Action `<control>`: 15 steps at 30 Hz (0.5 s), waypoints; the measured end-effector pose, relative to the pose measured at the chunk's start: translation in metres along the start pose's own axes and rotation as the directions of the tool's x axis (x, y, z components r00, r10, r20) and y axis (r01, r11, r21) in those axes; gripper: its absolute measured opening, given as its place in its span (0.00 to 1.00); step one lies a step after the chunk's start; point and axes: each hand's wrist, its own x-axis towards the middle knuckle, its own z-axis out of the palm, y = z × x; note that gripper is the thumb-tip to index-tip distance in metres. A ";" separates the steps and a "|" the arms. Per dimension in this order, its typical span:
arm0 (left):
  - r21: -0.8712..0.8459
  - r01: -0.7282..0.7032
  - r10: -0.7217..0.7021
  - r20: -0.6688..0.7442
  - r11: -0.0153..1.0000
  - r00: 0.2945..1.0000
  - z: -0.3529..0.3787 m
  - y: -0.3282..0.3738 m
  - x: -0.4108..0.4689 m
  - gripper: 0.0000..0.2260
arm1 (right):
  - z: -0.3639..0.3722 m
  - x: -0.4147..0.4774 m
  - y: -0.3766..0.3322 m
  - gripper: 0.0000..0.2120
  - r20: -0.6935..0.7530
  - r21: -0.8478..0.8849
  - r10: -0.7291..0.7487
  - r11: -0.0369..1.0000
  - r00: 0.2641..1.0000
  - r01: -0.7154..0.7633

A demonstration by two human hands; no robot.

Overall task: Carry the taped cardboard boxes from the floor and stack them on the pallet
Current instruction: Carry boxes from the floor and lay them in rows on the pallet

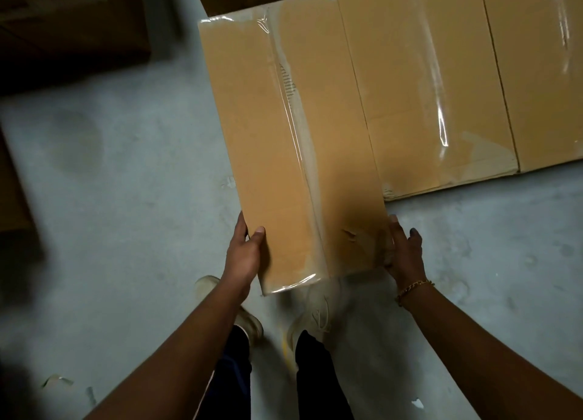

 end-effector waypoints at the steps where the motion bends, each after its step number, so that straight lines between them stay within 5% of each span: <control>1: 0.002 -0.002 0.002 0.000 1.000 1.000 -0.001 0.006 0.005 0.21 | 0.003 0.004 -0.004 0.71 0.005 0.015 0.004 1.000 1.000 -0.004; 6: 0.015 -0.042 0.043 -0.028 0.999 0.999 -0.007 0.036 0.031 0.21 | 0.020 0.011 -0.034 0.71 0.059 0.181 0.016 0.983 0.998 -0.026; 10: 0.035 -0.069 0.072 -0.088 0.997 0.994 -0.009 0.055 0.046 0.20 | 0.023 0.013 -0.054 0.42 0.097 0.402 0.037 0.913 0.995 -0.073; 12: 0.055 -0.082 0.087 -0.089 0.995 0.992 -0.008 0.059 0.049 0.20 | 0.021 0.014 -0.058 0.38 0.107 0.421 0.041 0.903 0.993 -0.082; 14: 0.110 -0.119 0.126 -0.059 0.987 0.990 -0.009 0.058 0.043 0.24 | 0.017 0.010 -0.054 0.45 0.012 0.278 -0.034 0.960 0.999 0.029; 15: 0.158 -0.154 0.161 -0.033 0.975 0.986 -0.011 0.055 0.038 0.28 | 0.011 0.005 -0.050 0.48 -0.079 0.064 -0.179 0.981 0.981 0.184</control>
